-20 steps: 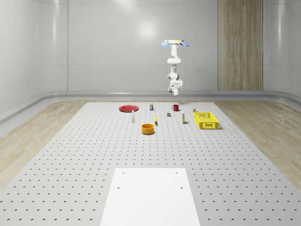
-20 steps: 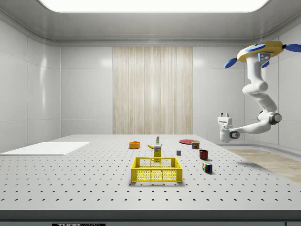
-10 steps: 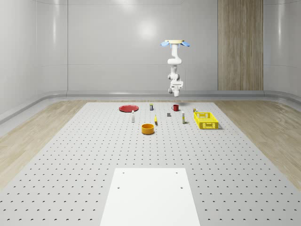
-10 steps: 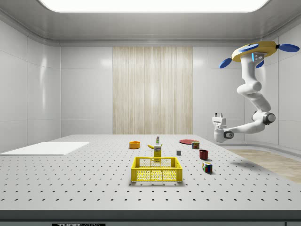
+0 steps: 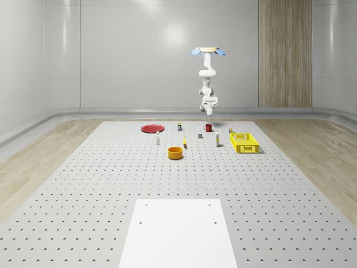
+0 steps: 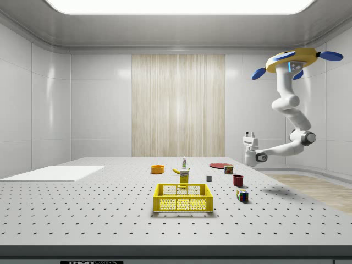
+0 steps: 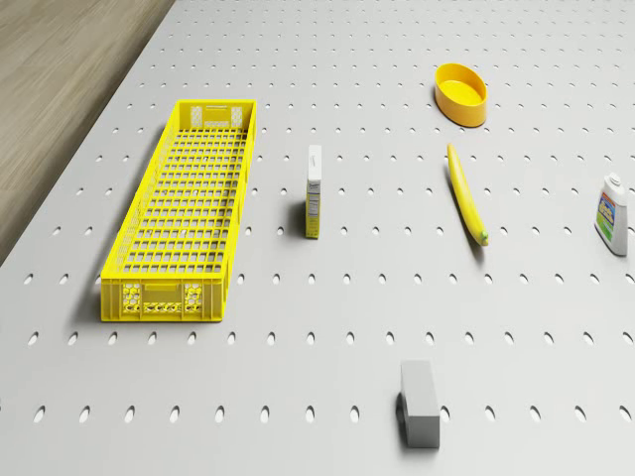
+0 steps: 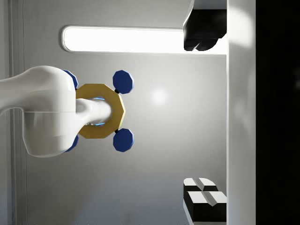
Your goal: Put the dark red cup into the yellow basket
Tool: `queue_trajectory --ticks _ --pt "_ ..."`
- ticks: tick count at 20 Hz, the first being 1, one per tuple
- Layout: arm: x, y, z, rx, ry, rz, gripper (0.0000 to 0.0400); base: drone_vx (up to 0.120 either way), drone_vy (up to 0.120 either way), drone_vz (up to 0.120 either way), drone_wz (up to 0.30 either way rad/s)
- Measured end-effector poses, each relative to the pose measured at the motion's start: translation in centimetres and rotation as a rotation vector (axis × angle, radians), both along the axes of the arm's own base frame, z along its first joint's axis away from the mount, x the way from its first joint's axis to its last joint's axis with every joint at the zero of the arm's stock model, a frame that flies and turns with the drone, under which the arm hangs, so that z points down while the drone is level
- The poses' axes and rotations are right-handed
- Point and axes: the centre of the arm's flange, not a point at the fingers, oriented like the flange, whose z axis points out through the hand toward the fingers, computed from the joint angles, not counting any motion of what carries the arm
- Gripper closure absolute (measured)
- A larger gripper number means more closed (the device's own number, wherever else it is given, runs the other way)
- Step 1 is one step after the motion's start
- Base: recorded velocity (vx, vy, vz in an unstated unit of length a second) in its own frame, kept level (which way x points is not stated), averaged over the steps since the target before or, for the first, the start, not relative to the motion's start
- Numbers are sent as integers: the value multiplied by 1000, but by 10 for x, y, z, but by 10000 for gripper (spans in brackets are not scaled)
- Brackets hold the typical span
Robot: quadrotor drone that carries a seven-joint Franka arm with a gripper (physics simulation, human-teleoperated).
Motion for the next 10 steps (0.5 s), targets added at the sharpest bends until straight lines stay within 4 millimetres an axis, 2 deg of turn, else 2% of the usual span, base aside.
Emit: queue_trajectory --ticks 4,10 --pt "0 2 0 -17 -3 0 0 110 0 0 0" --pt "-1 8 0 -76 -8 -2 0 0 0 0 0"
